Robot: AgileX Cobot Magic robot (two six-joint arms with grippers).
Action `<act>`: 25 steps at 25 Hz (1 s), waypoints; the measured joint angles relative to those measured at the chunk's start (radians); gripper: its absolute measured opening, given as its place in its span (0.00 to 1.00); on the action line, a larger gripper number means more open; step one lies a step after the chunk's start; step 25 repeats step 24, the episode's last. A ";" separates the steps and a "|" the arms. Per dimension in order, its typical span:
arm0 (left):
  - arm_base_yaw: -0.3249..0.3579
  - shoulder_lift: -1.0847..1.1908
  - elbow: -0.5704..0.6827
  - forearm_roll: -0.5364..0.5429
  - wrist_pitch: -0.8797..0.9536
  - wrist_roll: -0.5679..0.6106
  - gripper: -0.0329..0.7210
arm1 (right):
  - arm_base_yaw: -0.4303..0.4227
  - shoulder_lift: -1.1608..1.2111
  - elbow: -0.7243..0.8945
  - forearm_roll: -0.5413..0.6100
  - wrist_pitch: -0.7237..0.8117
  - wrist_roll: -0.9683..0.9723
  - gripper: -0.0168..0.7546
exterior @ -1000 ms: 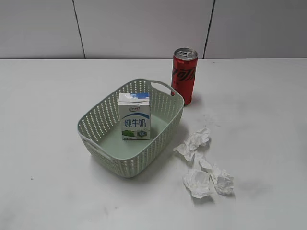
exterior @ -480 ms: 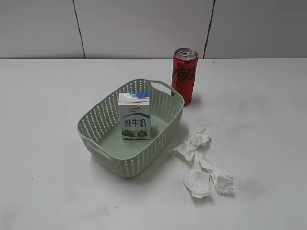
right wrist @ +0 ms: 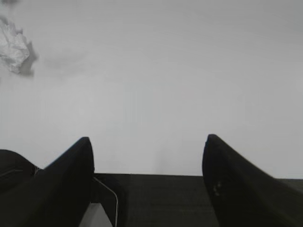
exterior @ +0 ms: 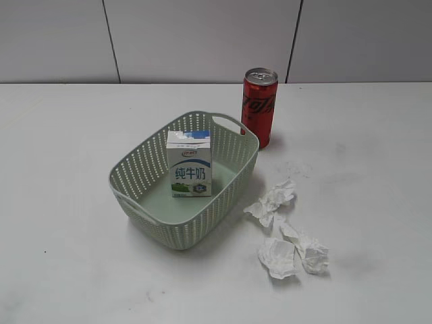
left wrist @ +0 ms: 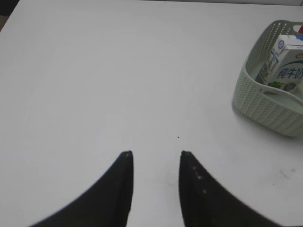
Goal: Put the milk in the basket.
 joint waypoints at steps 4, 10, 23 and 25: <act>0.000 0.000 0.000 0.000 0.000 0.000 0.36 | 0.000 -0.097 0.012 0.000 -0.017 0.004 0.76; 0.000 0.000 0.000 0.000 0.000 0.000 0.36 | 0.000 -0.164 0.012 0.000 -0.019 0.008 0.76; 0.000 0.000 0.000 0.000 0.000 0.000 0.36 | 0.000 -0.372 0.012 0.000 -0.020 0.024 0.76; 0.000 0.000 0.000 0.000 0.000 0.000 0.36 | 0.000 -0.398 0.012 0.000 -0.020 0.024 0.76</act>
